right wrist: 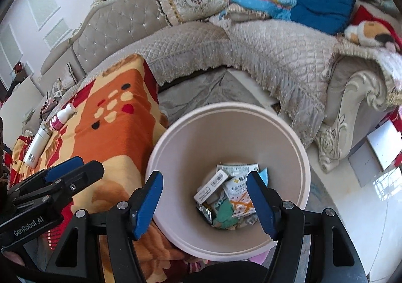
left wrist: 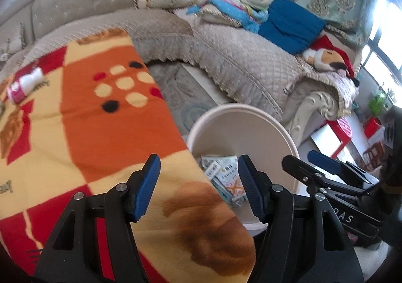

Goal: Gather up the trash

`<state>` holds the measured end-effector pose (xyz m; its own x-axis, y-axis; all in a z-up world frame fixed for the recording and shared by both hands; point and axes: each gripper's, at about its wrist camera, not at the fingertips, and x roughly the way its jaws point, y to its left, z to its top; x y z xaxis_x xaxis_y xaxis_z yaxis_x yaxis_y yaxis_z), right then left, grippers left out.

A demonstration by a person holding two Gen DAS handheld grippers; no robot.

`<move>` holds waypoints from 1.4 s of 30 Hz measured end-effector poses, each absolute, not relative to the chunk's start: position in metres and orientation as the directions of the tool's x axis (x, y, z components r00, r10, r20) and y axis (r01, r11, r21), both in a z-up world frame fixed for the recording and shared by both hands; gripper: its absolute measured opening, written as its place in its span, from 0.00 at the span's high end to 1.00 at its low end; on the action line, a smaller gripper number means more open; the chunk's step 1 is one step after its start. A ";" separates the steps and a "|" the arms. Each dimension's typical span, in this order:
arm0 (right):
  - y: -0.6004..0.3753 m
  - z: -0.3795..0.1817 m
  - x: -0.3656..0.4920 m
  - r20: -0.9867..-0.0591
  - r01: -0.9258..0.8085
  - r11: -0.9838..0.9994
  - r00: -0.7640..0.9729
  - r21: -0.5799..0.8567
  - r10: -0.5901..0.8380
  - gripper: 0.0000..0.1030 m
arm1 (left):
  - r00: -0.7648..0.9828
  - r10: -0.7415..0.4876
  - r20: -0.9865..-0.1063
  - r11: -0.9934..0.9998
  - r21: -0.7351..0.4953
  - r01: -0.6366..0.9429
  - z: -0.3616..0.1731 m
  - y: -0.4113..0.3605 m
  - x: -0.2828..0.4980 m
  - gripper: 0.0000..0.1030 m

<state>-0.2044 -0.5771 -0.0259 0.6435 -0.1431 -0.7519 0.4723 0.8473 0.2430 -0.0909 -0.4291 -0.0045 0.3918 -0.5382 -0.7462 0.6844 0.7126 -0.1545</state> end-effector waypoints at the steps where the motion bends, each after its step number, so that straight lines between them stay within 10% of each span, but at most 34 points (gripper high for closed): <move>1: -0.574 -0.022 -0.206 -0.740 0.471 0.850 0.654 0.234 -0.159 0.35 | 0.413 -0.540 -0.734 0.718 -0.146 0.680 0.000 -0.424 -0.093 0.39; 42: -0.470 0.094 -0.243 -0.434 0.440 0.896 0.821 0.064 -0.372 0.14 | 0.669 -0.584 -0.460 0.790 -0.130 0.599 0.082 -0.308 -0.135 0.39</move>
